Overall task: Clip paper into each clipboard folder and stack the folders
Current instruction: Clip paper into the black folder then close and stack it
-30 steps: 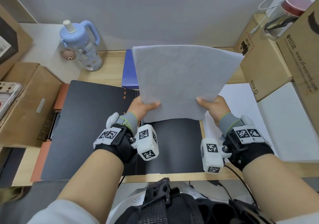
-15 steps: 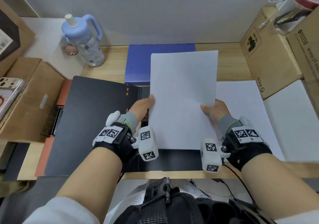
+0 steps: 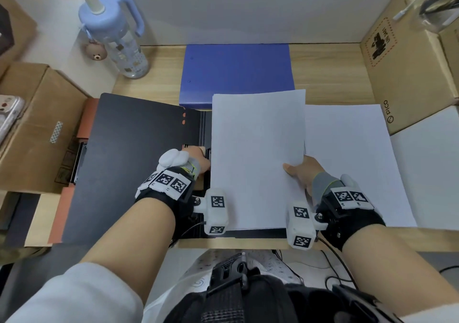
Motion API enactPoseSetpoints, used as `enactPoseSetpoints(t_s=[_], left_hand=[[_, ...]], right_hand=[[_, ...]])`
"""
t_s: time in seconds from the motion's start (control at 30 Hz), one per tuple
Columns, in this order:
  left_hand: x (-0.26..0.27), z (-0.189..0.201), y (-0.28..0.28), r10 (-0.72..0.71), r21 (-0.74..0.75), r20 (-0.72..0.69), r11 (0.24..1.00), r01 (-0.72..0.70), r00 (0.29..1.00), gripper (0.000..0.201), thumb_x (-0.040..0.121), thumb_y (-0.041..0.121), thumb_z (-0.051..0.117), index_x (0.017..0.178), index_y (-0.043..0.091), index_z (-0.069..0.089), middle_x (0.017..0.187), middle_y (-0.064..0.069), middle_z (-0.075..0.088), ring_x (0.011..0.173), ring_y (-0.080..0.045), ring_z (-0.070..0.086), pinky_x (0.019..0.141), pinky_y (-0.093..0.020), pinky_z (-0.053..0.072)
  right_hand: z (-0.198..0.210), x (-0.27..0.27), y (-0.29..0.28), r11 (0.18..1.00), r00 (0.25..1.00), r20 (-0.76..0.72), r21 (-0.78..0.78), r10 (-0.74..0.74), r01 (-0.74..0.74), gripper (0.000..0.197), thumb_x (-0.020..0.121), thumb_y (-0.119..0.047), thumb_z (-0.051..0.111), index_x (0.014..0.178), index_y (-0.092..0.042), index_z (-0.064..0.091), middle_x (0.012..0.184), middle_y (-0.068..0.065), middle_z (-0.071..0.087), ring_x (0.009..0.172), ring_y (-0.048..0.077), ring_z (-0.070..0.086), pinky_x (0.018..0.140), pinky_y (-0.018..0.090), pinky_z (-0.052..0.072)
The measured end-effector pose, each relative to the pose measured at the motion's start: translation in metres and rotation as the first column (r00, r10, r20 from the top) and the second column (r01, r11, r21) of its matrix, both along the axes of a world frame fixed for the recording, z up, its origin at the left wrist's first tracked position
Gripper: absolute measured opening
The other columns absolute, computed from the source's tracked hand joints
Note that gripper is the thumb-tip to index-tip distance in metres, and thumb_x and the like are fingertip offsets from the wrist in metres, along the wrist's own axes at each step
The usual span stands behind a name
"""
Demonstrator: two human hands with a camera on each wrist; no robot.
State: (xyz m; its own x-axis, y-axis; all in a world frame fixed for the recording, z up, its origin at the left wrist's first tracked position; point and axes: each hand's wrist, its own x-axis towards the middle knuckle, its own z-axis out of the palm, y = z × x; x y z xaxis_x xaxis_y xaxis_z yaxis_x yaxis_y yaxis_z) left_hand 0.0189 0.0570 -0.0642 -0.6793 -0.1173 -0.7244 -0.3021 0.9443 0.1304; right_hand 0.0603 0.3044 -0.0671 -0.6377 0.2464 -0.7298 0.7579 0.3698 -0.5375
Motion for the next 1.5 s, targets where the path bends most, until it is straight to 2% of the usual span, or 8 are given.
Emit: enactPoseSetpoints(t_s=[0.23,0.4,0.6,0.73,0.87,0.93,1.23,1.5], left_hand=[[-0.001,-0.006,0.007,0.008,-0.044,-0.055,0.999,-0.010,0.998,0.035,0.091,0.019,0.047,0.059,0.020,0.034,0.063,0.002,0.037,0.082,-0.022,0.047,0.073,-0.028,0.040],[-0.002,-0.008,0.010,-0.039,-0.031,-0.049,0.999,0.037,0.998,0.039,0.095,0.014,0.043,0.059,0.020,0.030,0.062,0.003,0.035,0.052,-0.009,0.034,0.046,-0.019,0.029],[-0.003,-0.005,0.009,-0.065,0.003,-0.029,0.998,0.065,0.997,0.039,0.098,0.015,0.040,0.060,0.017,0.032,0.063,0.003,0.038,0.054,-0.013,0.041,0.045,-0.018,0.031],[-0.002,0.000,-0.002,-0.071,0.178,0.040,0.982,0.063,0.997,0.035,0.097,0.027,0.046,0.064,0.015,0.041,0.074,-0.004,0.053,0.071,-0.022,0.056,0.030,-0.012,0.038],[-0.003,0.002,-0.010,-0.005,0.270,0.102,0.963,-0.023,0.995,0.019,0.096,0.022,0.046,0.089,0.005,0.049,0.088,-0.008,0.057,0.066,-0.017,0.055,0.035,-0.009,0.042],[-0.003,0.003,-0.011,0.031,0.302,0.132,0.951,-0.070,0.991,0.013,0.098,0.014,0.041,0.094,0.003,0.046,0.076,-0.008,0.056,0.062,-0.018,0.055,0.033,-0.010,0.041],[-0.003,-0.003,-0.010,0.091,0.305,0.142,0.943,-0.131,0.986,0.025,0.097,0.016,0.044,0.073,0.012,0.042,0.068,-0.006,0.056,0.057,-0.017,0.057,0.035,-0.015,0.046],[-0.003,-0.005,-0.007,0.088,0.259,0.142,0.958,-0.123,0.986,0.024,0.097,0.022,0.045,0.075,0.011,0.043,0.065,-0.007,0.058,0.055,-0.021,0.058,0.042,-0.023,0.050]], right_hand=[[-0.007,0.000,-0.003,0.998,0.998,0.044,0.051,0.037,-0.039,0.045,0.091,-0.018,0.059,0.131,0.001,0.048,0.131,0.017,0.056,0.118,0.036,0.055,0.099,0.037,0.043],[-0.008,0.000,-0.005,0.995,0.997,0.045,0.077,0.066,-0.069,0.048,0.092,-0.018,0.057,0.134,0.002,0.046,0.134,0.017,0.054,0.121,0.035,0.052,0.098,0.035,0.041],[-0.008,0.000,-0.006,0.994,0.997,0.051,0.083,0.066,-0.070,0.048,0.093,-0.018,0.056,0.134,0.003,0.045,0.134,0.018,0.053,0.122,0.035,0.051,0.100,0.036,0.041],[-0.008,0.001,-0.005,0.994,0.996,0.049,0.086,0.068,-0.072,0.049,0.093,-0.018,0.056,0.135,0.003,0.044,0.134,0.017,0.053,0.122,0.035,0.051,0.101,0.036,0.041],[-0.006,0.002,-0.004,0.993,0.997,0.040,0.090,0.071,-0.075,0.047,0.092,-0.018,0.057,0.134,0.001,0.046,0.133,0.017,0.054,0.121,0.035,0.052,0.102,0.037,0.042],[-0.005,0.002,-0.004,0.992,0.996,0.047,0.097,0.079,-0.083,0.048,0.092,-0.018,0.057,0.134,0.001,0.045,0.134,0.017,0.054,0.122,0.035,0.052,0.102,0.037,0.042],[0.002,0.003,-0.010,0.982,0.992,0.029,0.144,0.124,-0.126,0.041,0.093,-0.013,0.053,0.131,0.003,0.048,0.134,0.017,0.054,0.123,0.034,0.051,0.099,0.033,0.040],[0.002,0.005,-0.016,0.978,0.988,0.041,0.141,0.147,-0.152,0.041,0.094,-0.014,0.053,0.130,0.002,0.048,0.134,0.017,0.054,0.123,0.033,0.050,0.100,0.033,0.040]])
